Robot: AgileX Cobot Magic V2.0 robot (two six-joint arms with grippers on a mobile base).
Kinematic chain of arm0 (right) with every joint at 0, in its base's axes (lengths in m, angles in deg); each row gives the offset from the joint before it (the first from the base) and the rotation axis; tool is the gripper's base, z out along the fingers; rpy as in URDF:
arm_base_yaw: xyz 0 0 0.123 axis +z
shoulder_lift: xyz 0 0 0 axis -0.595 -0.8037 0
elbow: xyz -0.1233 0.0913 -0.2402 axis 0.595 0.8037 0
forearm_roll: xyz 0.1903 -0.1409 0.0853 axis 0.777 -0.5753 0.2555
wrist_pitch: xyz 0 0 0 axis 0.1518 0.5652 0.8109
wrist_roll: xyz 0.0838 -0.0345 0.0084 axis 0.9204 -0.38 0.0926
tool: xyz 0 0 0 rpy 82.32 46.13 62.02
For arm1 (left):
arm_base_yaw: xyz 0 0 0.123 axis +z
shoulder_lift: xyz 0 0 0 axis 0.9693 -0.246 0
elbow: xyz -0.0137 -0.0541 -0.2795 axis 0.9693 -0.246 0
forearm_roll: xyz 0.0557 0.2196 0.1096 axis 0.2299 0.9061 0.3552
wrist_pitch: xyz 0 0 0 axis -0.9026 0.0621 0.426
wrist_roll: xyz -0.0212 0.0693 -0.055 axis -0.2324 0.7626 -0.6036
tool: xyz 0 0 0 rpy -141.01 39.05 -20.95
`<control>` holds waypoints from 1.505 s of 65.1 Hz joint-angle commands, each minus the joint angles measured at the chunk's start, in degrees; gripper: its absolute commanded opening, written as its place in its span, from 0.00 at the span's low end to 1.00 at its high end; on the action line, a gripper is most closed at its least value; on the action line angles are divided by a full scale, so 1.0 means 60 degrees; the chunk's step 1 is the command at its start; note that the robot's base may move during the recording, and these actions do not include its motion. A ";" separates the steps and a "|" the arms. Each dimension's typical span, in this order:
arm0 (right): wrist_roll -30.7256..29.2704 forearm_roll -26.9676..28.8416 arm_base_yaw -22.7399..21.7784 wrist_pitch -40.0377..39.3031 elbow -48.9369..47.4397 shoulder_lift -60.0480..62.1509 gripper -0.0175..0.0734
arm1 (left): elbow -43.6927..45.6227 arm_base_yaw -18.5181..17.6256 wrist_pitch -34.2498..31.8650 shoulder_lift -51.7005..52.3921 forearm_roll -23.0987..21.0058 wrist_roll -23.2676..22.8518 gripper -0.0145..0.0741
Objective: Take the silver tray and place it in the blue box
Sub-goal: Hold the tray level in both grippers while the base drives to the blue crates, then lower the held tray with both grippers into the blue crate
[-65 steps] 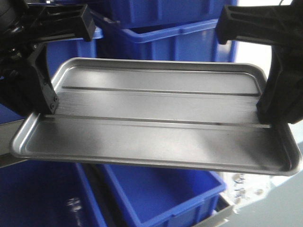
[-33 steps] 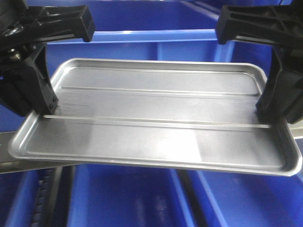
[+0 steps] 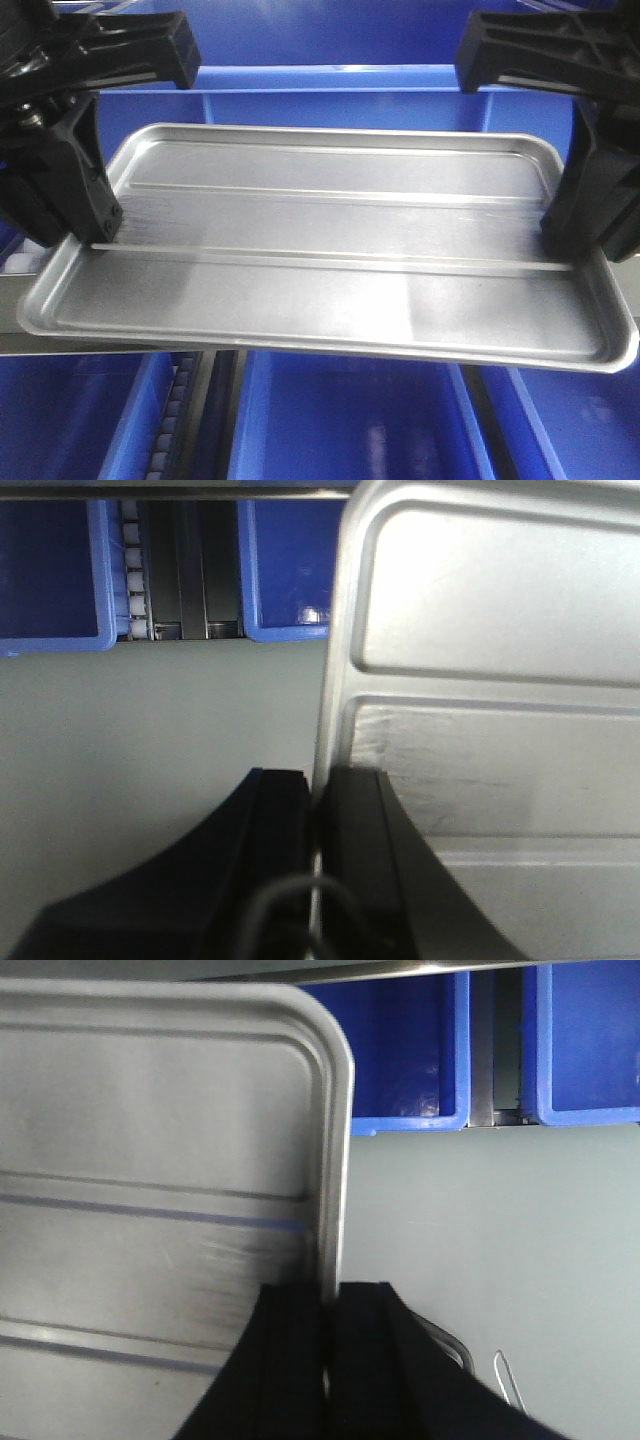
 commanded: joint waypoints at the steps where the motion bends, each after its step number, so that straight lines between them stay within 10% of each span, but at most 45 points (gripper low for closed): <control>1: -0.0166 -0.0457 -0.0055 0.0038 -0.0278 0.0224 0.27 | 0.0296 0.0046 -0.0033 0.0251 0.0348 -0.0042 0.15; 64: -0.0166 -0.0525 -0.0066 -0.0320 -0.0340 0.0224 0.27 | 0.0296 0.0046 -0.0142 0.0251 0.0348 -0.0042 0.16; 98: -0.2351 -0.0137 -0.1090 0.0280 -0.3151 0.0083 0.27 | 0.2852 0.0046 0.0344 -0.0035 0.0107 0.1830 0.16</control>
